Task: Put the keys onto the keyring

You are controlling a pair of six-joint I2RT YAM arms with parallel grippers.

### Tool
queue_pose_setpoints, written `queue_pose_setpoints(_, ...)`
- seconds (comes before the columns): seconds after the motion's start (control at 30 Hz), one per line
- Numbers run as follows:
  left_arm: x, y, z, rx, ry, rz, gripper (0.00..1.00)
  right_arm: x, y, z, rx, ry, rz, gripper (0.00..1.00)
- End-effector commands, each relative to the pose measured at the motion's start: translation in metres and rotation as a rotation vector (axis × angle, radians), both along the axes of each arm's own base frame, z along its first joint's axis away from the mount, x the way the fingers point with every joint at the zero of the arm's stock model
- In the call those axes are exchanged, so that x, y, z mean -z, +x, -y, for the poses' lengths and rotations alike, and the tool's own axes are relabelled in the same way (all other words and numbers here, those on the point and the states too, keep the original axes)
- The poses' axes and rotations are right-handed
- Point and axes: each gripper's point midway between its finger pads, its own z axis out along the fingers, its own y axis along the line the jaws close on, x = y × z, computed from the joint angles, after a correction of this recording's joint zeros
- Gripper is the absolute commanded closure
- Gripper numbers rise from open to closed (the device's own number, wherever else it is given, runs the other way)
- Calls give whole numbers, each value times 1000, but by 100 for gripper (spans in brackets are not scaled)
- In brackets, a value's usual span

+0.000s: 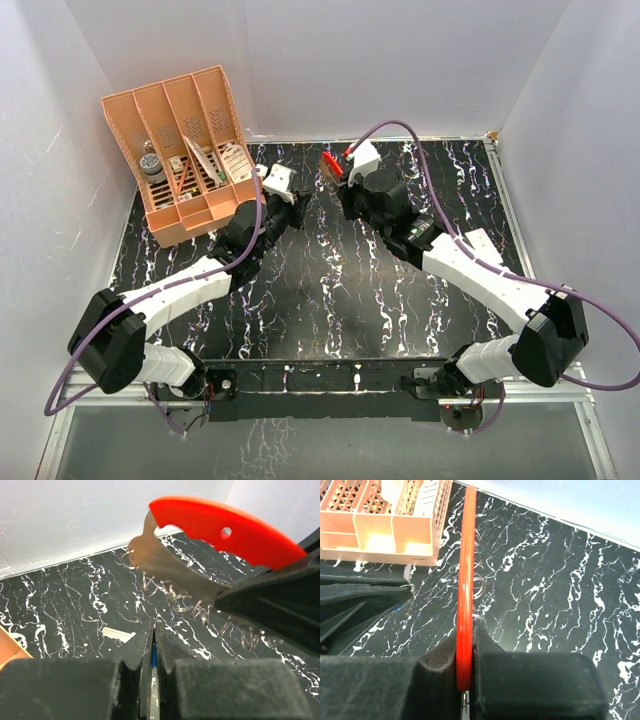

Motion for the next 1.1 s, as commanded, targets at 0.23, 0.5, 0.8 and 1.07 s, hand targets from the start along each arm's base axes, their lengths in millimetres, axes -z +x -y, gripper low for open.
queue_pose_setpoints(0.23, -21, -11, -17, 40, -89, 92, 100, -44, -5, 7, -136, 179, 81, 100)
queue_pose_setpoints(0.5, -30, -34, -33, 175, -191, 192, 100, -47, -18, 12, -232, 265, 81, 100)
queue_pose_setpoints(0.8, -37, -63, -34, 376, -295, 284, 100, -47, -31, 21, -305, 325, 93, 100)
queue_pose_setpoints(1.07, -20, -76, -28, 499, -332, 262, 100, -51, -37, 27, -342, 359, 100, 100)
